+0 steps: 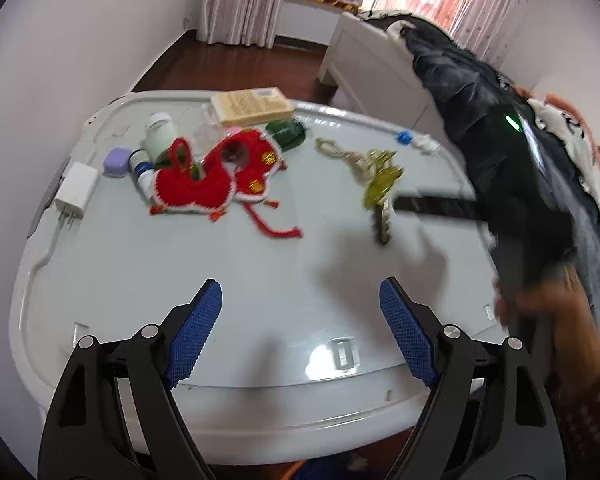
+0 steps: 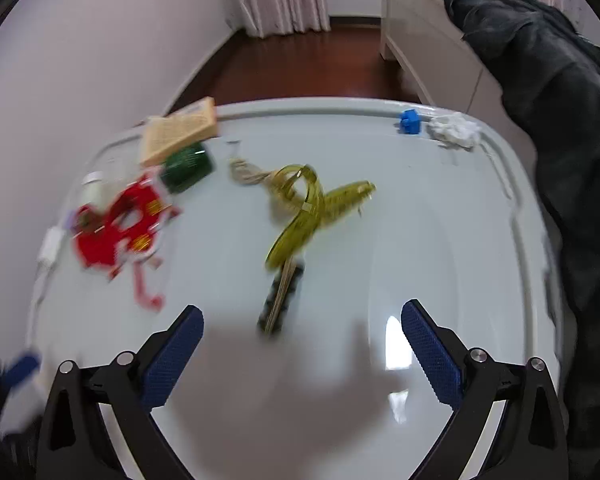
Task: Collect trash
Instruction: 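Grasp the red knitted ornament with the left gripper while the right approaches the yellow claw clip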
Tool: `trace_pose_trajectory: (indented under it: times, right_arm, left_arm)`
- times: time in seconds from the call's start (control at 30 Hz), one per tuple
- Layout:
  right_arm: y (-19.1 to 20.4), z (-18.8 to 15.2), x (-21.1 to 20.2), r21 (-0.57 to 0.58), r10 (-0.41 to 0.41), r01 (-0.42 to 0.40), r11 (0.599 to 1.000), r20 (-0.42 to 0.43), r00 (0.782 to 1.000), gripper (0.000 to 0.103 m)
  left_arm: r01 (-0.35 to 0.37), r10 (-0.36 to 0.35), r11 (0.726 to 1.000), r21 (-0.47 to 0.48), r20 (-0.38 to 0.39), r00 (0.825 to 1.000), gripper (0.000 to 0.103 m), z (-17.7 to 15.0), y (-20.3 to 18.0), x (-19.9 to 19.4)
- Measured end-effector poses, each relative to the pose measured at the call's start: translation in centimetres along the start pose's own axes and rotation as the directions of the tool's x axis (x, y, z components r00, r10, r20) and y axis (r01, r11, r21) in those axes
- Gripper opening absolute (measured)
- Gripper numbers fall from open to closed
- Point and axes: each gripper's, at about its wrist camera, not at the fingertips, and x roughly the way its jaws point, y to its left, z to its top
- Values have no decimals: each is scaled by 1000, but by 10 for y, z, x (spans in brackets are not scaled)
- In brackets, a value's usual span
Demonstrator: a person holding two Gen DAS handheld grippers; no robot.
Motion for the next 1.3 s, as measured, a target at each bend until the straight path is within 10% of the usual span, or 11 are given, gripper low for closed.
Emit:
trace_pose_trajectory:
  times: [0.33, 0.37, 0.43, 0.5, 1.3]
  right_arm:
    - [10, 36, 56, -2, -119, 119, 993, 6, 993, 90]
    - [14, 37, 57, -28, -145, 145, 989, 12, 989, 84]
    - [17, 39, 52, -44, -116, 118, 992, 46, 992, 37]
    - [17, 40, 49, -43, -101, 103, 994, 51, 994, 19]
    - [35, -52, -108, -152, 183, -150, 977, 237, 954, 20]
  left_arm:
    - [23, -24, 997, -79, -19, 1000, 79, -1, 28, 0]
    - [22, -23, 996, -81, -20, 1000, 79, -1, 29, 0]
    - [22, -25, 996, -86, -29, 999, 79, -1, 30, 2]
    - [23, -27, 995, -93, -36, 999, 79, -2, 31, 4]
    - [-100, 100, 968, -228, -10, 995, 79, 23, 78, 18]
